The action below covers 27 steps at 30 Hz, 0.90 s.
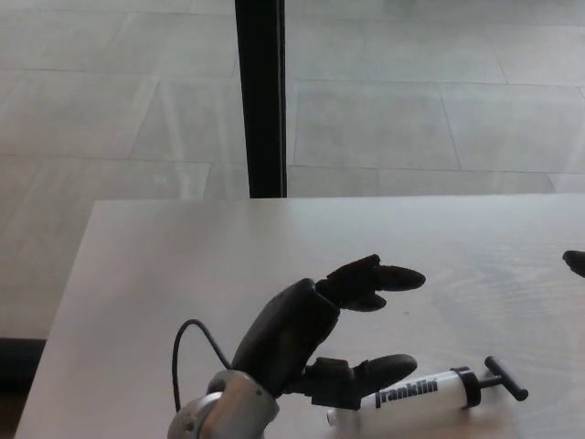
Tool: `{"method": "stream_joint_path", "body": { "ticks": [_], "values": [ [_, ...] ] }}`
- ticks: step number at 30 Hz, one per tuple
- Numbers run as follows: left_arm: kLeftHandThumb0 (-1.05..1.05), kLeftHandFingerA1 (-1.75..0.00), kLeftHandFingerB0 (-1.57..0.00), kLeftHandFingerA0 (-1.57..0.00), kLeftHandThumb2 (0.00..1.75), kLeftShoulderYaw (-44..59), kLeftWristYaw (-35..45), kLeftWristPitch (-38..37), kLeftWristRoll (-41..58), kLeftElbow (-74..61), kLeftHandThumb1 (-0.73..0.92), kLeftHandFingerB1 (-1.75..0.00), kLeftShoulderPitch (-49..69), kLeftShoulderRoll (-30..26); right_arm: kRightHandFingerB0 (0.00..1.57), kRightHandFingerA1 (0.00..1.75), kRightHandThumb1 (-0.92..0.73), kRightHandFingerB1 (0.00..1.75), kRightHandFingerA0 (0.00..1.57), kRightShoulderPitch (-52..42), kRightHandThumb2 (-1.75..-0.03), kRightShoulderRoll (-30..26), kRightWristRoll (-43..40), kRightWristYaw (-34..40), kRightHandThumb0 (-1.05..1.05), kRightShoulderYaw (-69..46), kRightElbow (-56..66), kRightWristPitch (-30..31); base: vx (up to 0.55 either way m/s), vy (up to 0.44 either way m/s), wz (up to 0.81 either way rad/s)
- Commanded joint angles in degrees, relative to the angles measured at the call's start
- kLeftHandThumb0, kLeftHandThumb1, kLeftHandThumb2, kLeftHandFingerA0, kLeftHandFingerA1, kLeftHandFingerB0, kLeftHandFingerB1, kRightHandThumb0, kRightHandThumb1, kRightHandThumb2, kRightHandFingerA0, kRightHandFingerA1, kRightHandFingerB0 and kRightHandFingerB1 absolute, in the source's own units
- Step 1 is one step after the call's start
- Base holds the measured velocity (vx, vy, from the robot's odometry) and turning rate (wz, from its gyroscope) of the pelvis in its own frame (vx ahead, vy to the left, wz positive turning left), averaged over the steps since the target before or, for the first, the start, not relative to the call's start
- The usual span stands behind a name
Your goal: The robot uses its left hand to lift the air pump kept on the middle of the desk and use the right hand to pull out the handle
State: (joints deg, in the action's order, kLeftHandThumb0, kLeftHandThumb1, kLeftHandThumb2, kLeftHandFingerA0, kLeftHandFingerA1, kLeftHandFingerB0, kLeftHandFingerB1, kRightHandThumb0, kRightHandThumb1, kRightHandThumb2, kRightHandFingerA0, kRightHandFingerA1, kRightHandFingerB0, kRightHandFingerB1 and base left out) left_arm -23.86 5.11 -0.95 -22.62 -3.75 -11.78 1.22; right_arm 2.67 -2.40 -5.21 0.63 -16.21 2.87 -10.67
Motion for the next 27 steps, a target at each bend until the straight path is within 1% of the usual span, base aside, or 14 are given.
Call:
{"method": "stream_joint_path", "body": {
  "ticks": [1, 2, 5, 6, 8, 9, 11, 12, 15, 16, 17, 22, 24, 27],
  "values": [
    [-0.9, -0.54, -0.21, -0.07, 0.62, -18.7, 15.9, 23.3, -54.3, 3.7, 0.76, -0.41, -10.4, -6.9, 0.59, 0.71, -0.69, 0.46, 0.65, 1.3, -0.6, 2.9, 0.8, 8.1, -0.54, -1.0, 6.1, 8.7, 0.0, 0.0, 0.0],
    [-0.41, -0.57, 0.0, -0.07, 0.99, -19.2, 17.0, 24.0, -55.8, 3.9, 0.32, -0.49, -10.4, -6.6, 0.59, 0.7, -0.69, 0.46, 0.66, 1.3, -0.6, 3.1, 1.0, 8.3, -0.54, -0.9, 6.3, 8.7, 0.0, 0.0, 0.0],
    [-1.0, -0.36, -0.14, -0.04, 1.0, -20.4, 18.3, 25.0, -58.6, 4.7, 0.63, -0.45, -10.3, -7.0, 0.6, 0.7, -0.69, 0.45, 0.64, 1.4, -0.61, 3.8, -0.4, 8.1, -0.53, -0.9, 6.6, 8.9, 0.0, 0.0, 0.0],
    [-0.91, -0.38, -0.16, 0.0, 0.62, -20.8, 18.6, 25.2, -59.0, 5.1, 0.74, -0.35, -10.4, -7.2, 0.6, 0.7, -0.69, 0.46, 0.65, 1.4, -0.6, 3.9, -0.4, 8.2, -0.53, -1.0, 6.7, 8.8, 0.0, 0.0, 0.0],
    [-0.91, -0.35, -0.16, 0.0, 0.62, -21.3, 18.7, 25.8, -59.4, 6.1, 0.72, -0.33, -10.6, -7.7, 0.62, 0.68, -0.7, 0.45, 0.66, 1.3, -0.61, 3.9, 0.1, 8.5, -0.54, -1.1, 6.8, 8.7, 0.0, 0.0, 0.0],
    [-1.02, -0.26, -0.12, 0.0, 1.01, -21.7, 18.2, 26.4, -59.6, 7.2, 0.63, -0.39, -10.7, -8.0, 0.62, 0.69, -0.69, 0.45, 0.66, 1.1, -0.61, 3.8, 0.6, 8.8, -0.54, -1.2, 7.4, 9.0, 0.0, 0.0, 0.0],
    [-0.94, -0.43, -0.17, 0.0, 0.63, -22.3, 15.8, 27.7, -58.8, 9.1, 0.72, -0.35, -10.9, -7.9, 0.63, 0.69, -0.68, 0.45, 0.67, 0.7, -0.6, 4.3, -0.1, 9.3, -0.56, -1.5, 8.8, 10.1, 0.0, 0.0, 0.0],
    [-0.92, -0.38, -0.08, 0.0, 1.01, -22.5, 15.2, 28.0, -58.5, 9.4, 0.57, -0.44, -10.9, -7.8, 0.62, 0.68, -0.68, 0.45, 0.67, 0.5, -0.6, 4.3, -0.1, 9.3, -0.56, -1.5, 9.1, 10.2, 0.0, 0.0, 0.0],
    [-0.97, -0.38, -0.11, -0.03, 1.01, -23.3, 15.2, 30.1, -57.1, 9.7, 0.61, -0.44, -10.2, -5.8, 0.6, 0.68, -0.68, 0.45, 0.66, 0.0, -0.6, 4.4, -0.3, 8.8, -0.56, -1.4, 8.8, 9.4, 0.0, 0.0, 0.0],
    [-0.9, -0.43, -0.16, 0.0, 0.63, -24.1, 14.5, 31.5, -56.7, 10.7, 0.72, -0.36, -9.5, -4.6, 0.62, 0.68, -0.68, 0.45, 0.67, -0.2, -0.6, 4.7, -0.6, 8.5, -0.54, -1.3, 9.0, 9.4, 0.0, 0.0, 0.0],
    [-0.92, -0.38, -0.09, 0.0, 1.0, -24.8, 13.4, 32.6, -56.4, 11.7, 0.57, -0.44, -8.8, -3.7, 0.63, 0.68, -0.68, 0.45, 0.68, -0.5, -0.6, 4.8, -0.7, 8.3, -0.53, -1.1, 9.0, 9.2, 0.0, 0.0, 0.0],
    [-0.86, -0.47, -0.12, -0.03, 0.96, -27.0, 10.9, 35.6, -56.2, 14.7, 0.55, -0.47, -7.8, -2.1, 0.63, 0.66, -0.68, 0.44, 0.68, -0.5, -0.6, 6.1, 0.5, 8.9, -0.54, -0.1, 9.7, 10.0, 0.0, 0.0, 0.0],
    [-0.84, -0.56, -0.33, -0.25, 0.61, -27.9, 5.7, 36.1, -55.1, 17.4, 0.7, -0.43, -7.4, -1.6, 0.62, 0.65, -0.69, 0.45, 0.7, -0.7, -0.6, 6.3, 1.0, 8.9, -0.52, 0.0, 9.1, 9.4, 0.0, 0.0, 0.0],
    [-0.8, -0.61, -0.41, -0.34, 0.97, -28.6, 0.4, 36.7, -53.8, 20.5, 0.52, -0.57, -7.4, -0.8, 0.63, 0.64, -0.69, 0.45, 0.69, -0.8, -0.61, 6.4, 1.8, 9.0, -0.54, 0.5, 8.8, 9.4, 0.0, 0.0, 0.0]
  ]
}}
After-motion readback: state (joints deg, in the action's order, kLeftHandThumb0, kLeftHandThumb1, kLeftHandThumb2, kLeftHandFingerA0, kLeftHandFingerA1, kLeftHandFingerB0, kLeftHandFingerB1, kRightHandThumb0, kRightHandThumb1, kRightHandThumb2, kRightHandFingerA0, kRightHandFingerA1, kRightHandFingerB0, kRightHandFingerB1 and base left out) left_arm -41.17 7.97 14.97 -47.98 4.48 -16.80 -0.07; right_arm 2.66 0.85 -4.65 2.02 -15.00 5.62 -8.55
